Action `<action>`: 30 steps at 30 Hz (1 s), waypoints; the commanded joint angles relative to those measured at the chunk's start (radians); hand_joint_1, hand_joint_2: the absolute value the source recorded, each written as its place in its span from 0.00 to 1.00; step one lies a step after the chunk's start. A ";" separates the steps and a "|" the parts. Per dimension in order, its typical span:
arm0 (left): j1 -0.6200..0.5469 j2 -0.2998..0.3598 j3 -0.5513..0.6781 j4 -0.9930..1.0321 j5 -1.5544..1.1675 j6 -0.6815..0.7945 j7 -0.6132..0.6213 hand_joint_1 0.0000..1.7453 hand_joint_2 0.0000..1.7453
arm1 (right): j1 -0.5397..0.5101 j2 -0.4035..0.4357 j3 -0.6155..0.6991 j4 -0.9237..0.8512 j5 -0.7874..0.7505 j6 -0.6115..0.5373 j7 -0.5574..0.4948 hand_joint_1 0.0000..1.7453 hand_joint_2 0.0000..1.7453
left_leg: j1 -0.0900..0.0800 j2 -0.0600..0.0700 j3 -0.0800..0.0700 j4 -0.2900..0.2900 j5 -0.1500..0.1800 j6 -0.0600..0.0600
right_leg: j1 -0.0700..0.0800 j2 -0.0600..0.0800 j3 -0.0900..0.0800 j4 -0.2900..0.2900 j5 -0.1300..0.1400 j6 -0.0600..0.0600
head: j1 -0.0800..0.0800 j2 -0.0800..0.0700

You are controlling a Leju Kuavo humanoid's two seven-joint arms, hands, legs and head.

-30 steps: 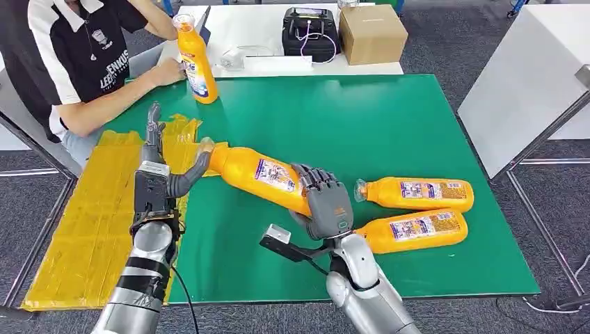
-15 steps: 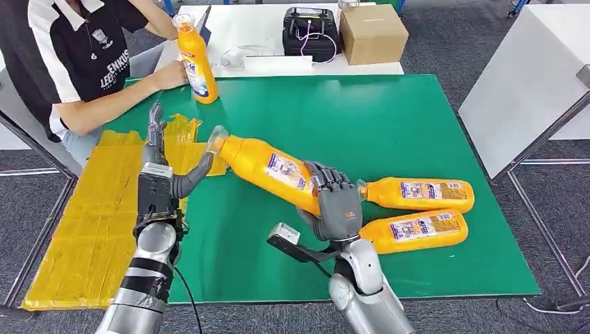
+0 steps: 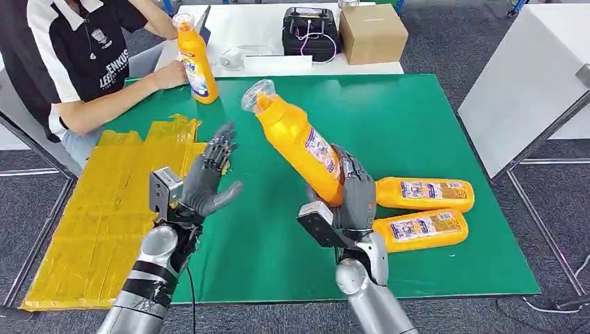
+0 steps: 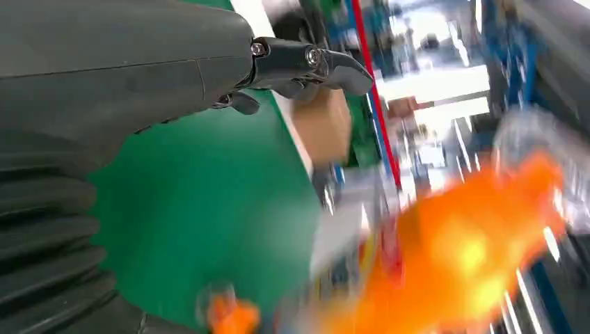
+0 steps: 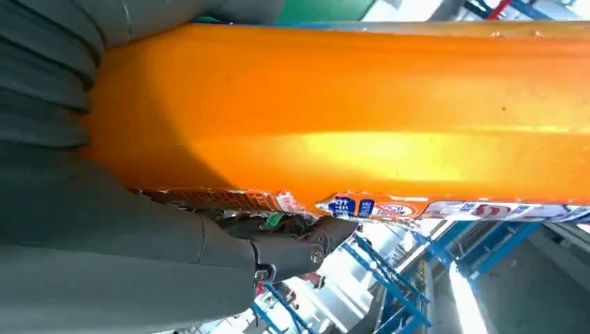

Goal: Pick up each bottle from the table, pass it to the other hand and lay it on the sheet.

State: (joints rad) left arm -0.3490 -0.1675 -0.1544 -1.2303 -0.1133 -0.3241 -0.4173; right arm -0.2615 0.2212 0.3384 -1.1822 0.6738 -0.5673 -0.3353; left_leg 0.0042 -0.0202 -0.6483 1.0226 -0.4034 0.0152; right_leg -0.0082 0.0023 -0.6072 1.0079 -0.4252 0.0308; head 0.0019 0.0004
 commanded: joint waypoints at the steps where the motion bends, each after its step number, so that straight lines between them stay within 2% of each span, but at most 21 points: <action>1: -0.043 0.045 -0.195 0.037 0.081 -0.066 0.014 0.00 1.00 | -0.075 0.021 -0.055 0.118 -0.051 0.049 -0.034 1.00 1.00 | 0.000 0.001 0.003 -0.001 -0.001 -0.001 | 0.001 -0.001 0.003 -0.001 -0.001 -0.001 | 0.000 0.000; 4: -0.055 0.055 -0.233 0.038 0.104 -0.084 0.010 0.00 1.00 | -0.079 0.026 -0.037 0.136 -0.150 0.183 -0.087 1.00 1.00 | 0.001 0.002 0.006 -0.001 -0.002 -0.001 | 0.002 0.000 0.006 -0.002 -0.001 -0.001 | 0.000 0.000; 5: -0.069 0.055 -0.252 0.048 0.111 -0.087 0.004 0.00 1.00 | -0.081 0.026 -0.043 0.145 -0.266 0.319 -0.123 1.00 1.00 | 0.001 0.001 0.004 -0.001 -0.001 -0.001 | 0.001 0.000 0.004 -0.001 -0.001 -0.001 | 0.000 0.000; 6: -0.075 0.054 -0.260 0.055 0.113 -0.087 0.002 0.00 1.00 | -0.085 0.024 -0.040 0.154 -0.313 0.385 -0.141 1.00 1.00 | 0.001 0.002 0.005 -0.001 -0.002 -0.001 | 0.002 0.000 0.006 -0.002 -0.001 -0.001 | 0.000 0.000; 8: -0.084 0.052 -0.272 0.064 0.103 -0.072 0.002 0.00 1.00 | -0.091 0.020 -0.033 0.178 -0.328 0.424 -0.148 1.00 1.00 | 0.001 0.000 0.002 0.000 0.000 0.000 | 0.001 -0.001 0.002 -0.001 -0.001 0.000 | 0.000 0.000; 9: -0.087 0.052 -0.278 0.068 0.093 -0.064 0.002 0.00 1.00 | -0.094 0.021 -0.023 0.190 -0.329 0.444 -0.151 1.00 1.00 | 0.002 0.002 0.008 -0.001 -0.002 -0.001 | 0.003 -0.001 0.009 -0.003 -0.002 -0.001 | 0.000 0.000; 10: -0.091 0.048 -0.280 0.076 0.093 -0.060 0.002 0.00 1.00 | -0.098 0.025 -0.012 0.207 -0.329 0.461 -0.154 1.00 1.00 | 0.001 0.000 0.003 0.000 0.000 0.000 | 0.002 -0.001 0.003 -0.001 -0.001 0.000 | 0.000 0.000; 17: -0.098 0.043 -0.287 0.083 0.085 -0.051 0.001 0.00 1.00 | -0.099 0.042 0.007 0.236 -0.328 0.481 -0.154 1.00 1.00 | 0.001 0.001 0.004 -0.001 -0.001 -0.001 | 0.002 -0.001 0.005 -0.002 -0.001 -0.001 | 0.000 0.000; 22: -0.122 0.028 -0.285 0.117 0.046 0.013 0.012 0.00 1.00 | -0.096 0.055 0.111 0.266 -0.256 0.507 -0.163 1.00 1.00 | 0.001 0.001 0.004 -0.001 -0.001 -0.001 | 0.002 -0.001 0.004 -0.001 -0.001 -0.001 | 0.000 0.000; 24: -0.135 0.020 -0.283 0.135 0.000 0.077 0.015 0.00 1.00 | -0.091 0.066 0.153 0.276 -0.219 0.491 -0.154 1.00 1.00 | 0.002 0.003 0.007 -0.001 -0.003 -0.001 | 0.003 0.000 0.008 -0.002 -0.002 -0.001 | 0.000 0.000; 25: -0.139 0.014 -0.281 0.144 -0.018 0.105 0.020 0.00 1.00 | -0.089 0.069 0.173 0.279 -0.202 0.484 -0.149 1.00 1.00 | 0.002 0.001 0.004 0.000 -0.002 -0.001 | 0.003 0.000 0.005 -0.001 -0.001 -0.001 | 0.000 0.000; 26: -0.144 0.005 -0.281 0.152 -0.082 0.181 0.024 0.00 1.00 | -0.084 0.071 0.195 0.279 -0.187 0.470 -0.142 1.00 1.00 | 0.002 0.002 0.006 0.000 -0.002 -0.001 | 0.003 0.000 0.007 -0.002 -0.002 -0.001 | 0.000 0.000; 29: -0.147 -0.003 -0.279 0.157 -0.106 0.212 0.032 0.00 1.00 | -0.078 0.073 0.205 0.278 -0.180 0.461 -0.139 1.00 1.00 | 0.002 0.000 0.003 -0.001 -0.001 -0.001 | 0.002 -0.002 0.004 -0.001 -0.001 -0.001 | -0.001 0.000; 30: -0.148 -0.008 -0.277 0.161 -0.142 0.262 0.038 0.00 1.00 | -0.076 0.070 0.211 0.274 -0.181 0.464 -0.138 1.00 1.00 | 0.002 0.001 0.005 -0.001 -0.002 -0.001 | 0.003 -0.001 0.006 -0.002 -0.002 -0.001 | 0.001 0.000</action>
State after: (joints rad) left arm -0.4181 -0.1480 -0.3738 -1.1860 -0.1566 -0.1750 -0.4011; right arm -0.3246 0.2922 0.3947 -0.9987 0.4683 -0.0943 -0.4833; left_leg 0.0056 -0.0199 -0.6488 1.0225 -0.4034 0.0150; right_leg -0.0068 0.0024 -0.6084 1.0081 -0.4252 0.0306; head 0.0027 0.0004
